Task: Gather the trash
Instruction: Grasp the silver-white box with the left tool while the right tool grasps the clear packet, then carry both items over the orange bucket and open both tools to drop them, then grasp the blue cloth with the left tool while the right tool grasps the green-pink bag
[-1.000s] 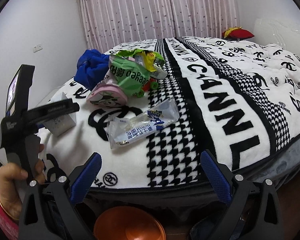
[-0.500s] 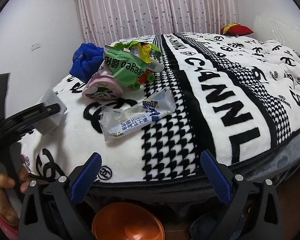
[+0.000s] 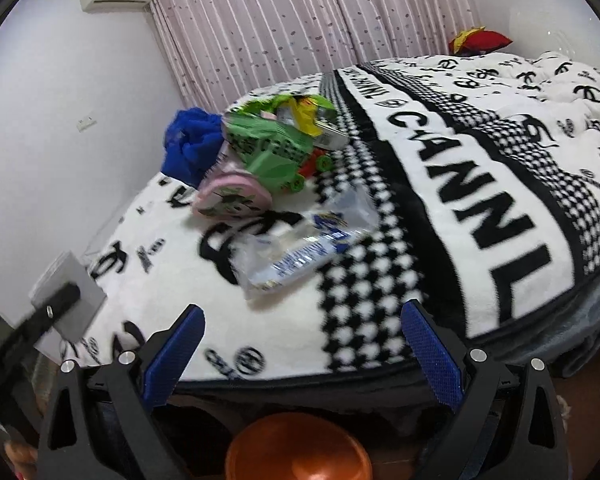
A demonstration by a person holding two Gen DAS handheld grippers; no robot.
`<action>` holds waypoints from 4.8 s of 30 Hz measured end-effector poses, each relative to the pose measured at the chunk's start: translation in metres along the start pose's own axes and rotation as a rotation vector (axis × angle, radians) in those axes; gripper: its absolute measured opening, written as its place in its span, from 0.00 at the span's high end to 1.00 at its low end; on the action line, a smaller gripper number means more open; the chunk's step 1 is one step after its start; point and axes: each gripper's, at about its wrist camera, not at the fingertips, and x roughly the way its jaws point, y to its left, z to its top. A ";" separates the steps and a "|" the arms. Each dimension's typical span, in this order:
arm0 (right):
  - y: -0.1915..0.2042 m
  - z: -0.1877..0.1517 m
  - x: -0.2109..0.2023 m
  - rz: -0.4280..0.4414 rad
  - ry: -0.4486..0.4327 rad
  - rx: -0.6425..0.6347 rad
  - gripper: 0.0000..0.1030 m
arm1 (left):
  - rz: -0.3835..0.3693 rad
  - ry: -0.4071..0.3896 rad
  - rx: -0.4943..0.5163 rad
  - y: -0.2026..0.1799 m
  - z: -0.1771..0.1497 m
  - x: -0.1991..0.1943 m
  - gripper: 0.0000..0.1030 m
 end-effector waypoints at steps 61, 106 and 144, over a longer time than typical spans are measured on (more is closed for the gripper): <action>0.050 -0.083 -0.009 0.247 0.407 -0.189 0.97 | -0.260 0.477 0.276 -0.013 -0.111 0.006 0.36; -0.030 -0.159 0.069 0.090 0.580 0.027 0.42 | -0.098 0.835 0.211 -0.008 -0.207 0.094 0.15; -0.027 -0.093 -0.010 0.055 0.218 -0.037 0.17 | -0.253 0.258 -0.207 -0.060 0.130 0.159 0.10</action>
